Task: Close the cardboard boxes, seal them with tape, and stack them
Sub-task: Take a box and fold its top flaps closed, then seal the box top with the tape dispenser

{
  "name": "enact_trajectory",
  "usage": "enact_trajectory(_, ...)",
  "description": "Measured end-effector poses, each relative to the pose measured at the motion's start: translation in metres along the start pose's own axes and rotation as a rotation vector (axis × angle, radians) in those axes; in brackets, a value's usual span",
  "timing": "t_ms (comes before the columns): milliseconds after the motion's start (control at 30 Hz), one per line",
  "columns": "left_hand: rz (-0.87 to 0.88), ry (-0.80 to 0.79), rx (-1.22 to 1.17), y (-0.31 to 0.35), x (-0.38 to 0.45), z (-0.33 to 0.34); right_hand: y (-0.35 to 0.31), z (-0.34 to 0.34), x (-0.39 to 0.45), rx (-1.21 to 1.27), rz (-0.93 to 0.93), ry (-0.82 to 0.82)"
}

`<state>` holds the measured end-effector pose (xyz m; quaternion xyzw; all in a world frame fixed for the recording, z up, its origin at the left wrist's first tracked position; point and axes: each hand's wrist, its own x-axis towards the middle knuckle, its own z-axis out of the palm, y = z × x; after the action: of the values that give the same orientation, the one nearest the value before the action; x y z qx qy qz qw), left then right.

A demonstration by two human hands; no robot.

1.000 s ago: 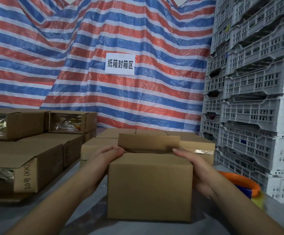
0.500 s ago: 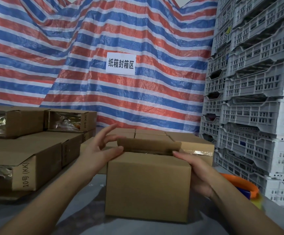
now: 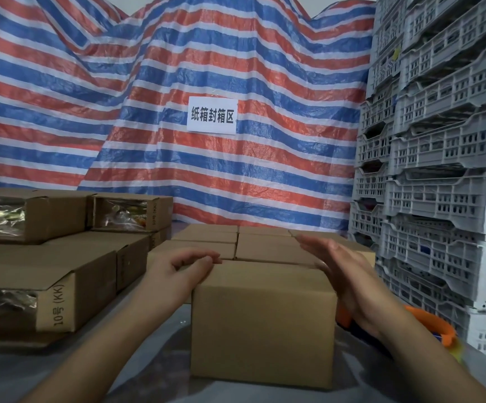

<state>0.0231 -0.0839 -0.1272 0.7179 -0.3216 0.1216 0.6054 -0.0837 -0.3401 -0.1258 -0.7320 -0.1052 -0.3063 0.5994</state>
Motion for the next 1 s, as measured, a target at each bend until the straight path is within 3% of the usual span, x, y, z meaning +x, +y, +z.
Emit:
enact_trajectory(133, -0.043, 0.007, -0.068, 0.001, 0.000, 0.002, 0.000, 0.003, -0.007, -0.240, -0.062, -0.097)
enact_trajectory(300, -0.090, -0.022, -0.027, 0.011, 0.001, 0.002, -0.004, 0.005, -0.010, -0.252, -0.019, -0.107)
enact_trajectory(367, -0.096, -0.050, 0.098, 0.021, 0.005, 0.002, -0.005, 0.004, -0.011, -0.273, -0.011, -0.115)
enact_trajectory(433, 0.018, -0.091, 0.406, 0.035, 0.005, 0.004, -0.005, 0.003, -0.010, -0.289, -0.017, -0.115)
enact_trajectory(567, 0.297, -0.365, 0.873, 0.054, -0.005, 0.036, -0.003, 0.003, -0.010, -0.253, -0.043, -0.111)
enact_trajectory(633, 0.317, -0.450, 0.987, 0.053, -0.009, 0.051, -0.004, 0.004, -0.011, -0.234, -0.035, -0.113)
enact_trajectory(833, 0.360, -0.435, 1.026, 0.043, -0.009, 0.053, -0.011, -0.005, -0.005, -0.177, 0.120, -0.106)
enact_trajectory(900, 0.349, -0.438, 1.007, 0.041, -0.008, 0.054, -0.015, -0.023, 0.001, -0.520, 0.157, 0.000)
enact_trajectory(1000, 0.362, -0.418, 0.991, 0.038, -0.010, 0.055, -0.016, -0.052, -0.002, -1.395, 0.355, 0.021)
